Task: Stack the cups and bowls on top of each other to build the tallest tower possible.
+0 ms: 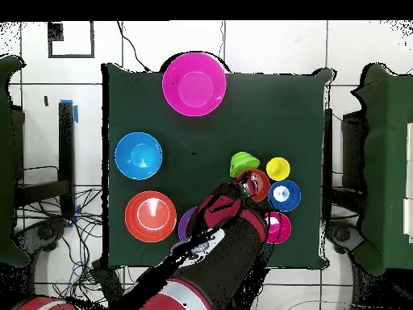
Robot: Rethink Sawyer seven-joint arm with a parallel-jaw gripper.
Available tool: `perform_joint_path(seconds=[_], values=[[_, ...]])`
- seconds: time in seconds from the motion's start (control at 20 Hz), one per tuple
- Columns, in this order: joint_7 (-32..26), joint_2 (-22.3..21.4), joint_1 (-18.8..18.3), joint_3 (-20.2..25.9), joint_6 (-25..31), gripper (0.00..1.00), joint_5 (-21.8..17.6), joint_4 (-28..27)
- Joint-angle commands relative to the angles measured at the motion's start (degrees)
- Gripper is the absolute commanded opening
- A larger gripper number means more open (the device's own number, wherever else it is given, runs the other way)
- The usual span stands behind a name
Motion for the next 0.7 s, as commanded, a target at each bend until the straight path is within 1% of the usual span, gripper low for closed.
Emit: perform_joint_path(seconds=[0.05, 0.7], values=[[5.76, 2.82, -0.42, 8.65, 3.39, 0.0, 0.72, 0.24], [7.82, 8.91, 1.41, 5.48, -1.65, 0.0, 4.46, -2.4]])
